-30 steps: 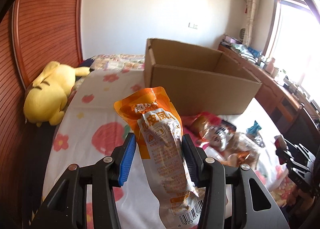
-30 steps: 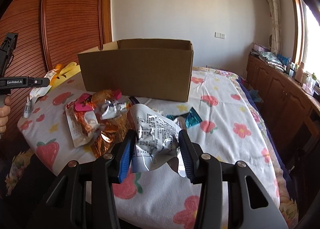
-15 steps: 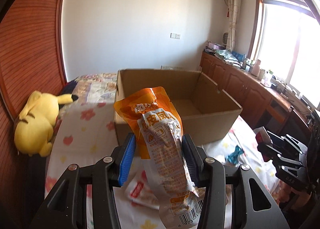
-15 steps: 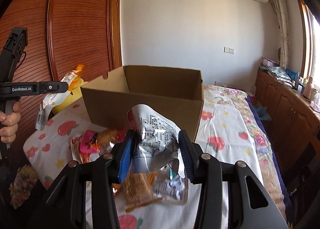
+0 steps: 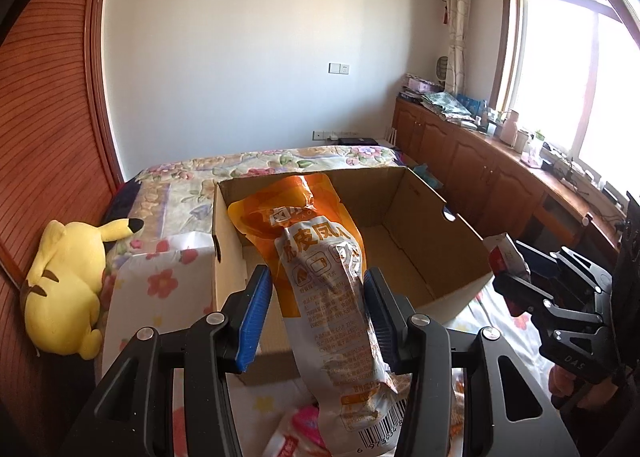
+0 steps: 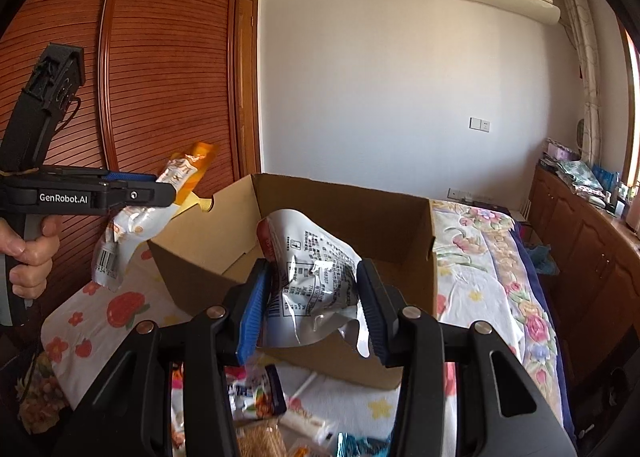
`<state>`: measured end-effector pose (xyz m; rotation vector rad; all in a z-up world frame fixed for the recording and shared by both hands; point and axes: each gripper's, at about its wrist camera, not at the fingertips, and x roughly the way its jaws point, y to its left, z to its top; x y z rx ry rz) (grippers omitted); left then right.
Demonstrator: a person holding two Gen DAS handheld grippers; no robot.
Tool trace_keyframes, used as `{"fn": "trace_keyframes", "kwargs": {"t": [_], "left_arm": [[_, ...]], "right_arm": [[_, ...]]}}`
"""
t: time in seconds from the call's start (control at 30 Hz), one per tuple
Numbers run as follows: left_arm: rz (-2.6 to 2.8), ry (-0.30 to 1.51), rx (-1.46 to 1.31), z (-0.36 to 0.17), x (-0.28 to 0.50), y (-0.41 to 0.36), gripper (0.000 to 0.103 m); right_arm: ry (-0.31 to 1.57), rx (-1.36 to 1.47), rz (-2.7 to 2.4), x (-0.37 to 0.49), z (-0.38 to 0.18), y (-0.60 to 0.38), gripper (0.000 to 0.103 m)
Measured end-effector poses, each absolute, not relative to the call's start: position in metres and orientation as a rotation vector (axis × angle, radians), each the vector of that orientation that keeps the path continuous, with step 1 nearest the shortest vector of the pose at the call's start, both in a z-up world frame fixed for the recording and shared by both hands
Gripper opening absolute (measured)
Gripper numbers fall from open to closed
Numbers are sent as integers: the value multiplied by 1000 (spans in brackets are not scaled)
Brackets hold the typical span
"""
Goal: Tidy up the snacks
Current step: 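Carry both packs over the cardboard box and open both tools to drop them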
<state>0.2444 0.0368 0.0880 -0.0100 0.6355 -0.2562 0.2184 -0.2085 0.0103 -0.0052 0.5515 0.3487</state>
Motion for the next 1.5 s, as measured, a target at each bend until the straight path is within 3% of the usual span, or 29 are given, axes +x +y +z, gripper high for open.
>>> {"fn": "trace_keyframes", "kwargs": {"t": [1.2, 1.37, 1.5], "left_arm": [[-200, 775, 34, 62, 341, -19, 51], [-201, 748, 44, 68, 336, -22, 51], [-203, 740, 46, 64, 329, -17, 51]], "right_arm": [[692, -6, 351, 304, -34, -179, 46], [706, -2, 347, 303, -36, -182, 51], [709, -3, 339, 300, -37, -181, 62]]}}
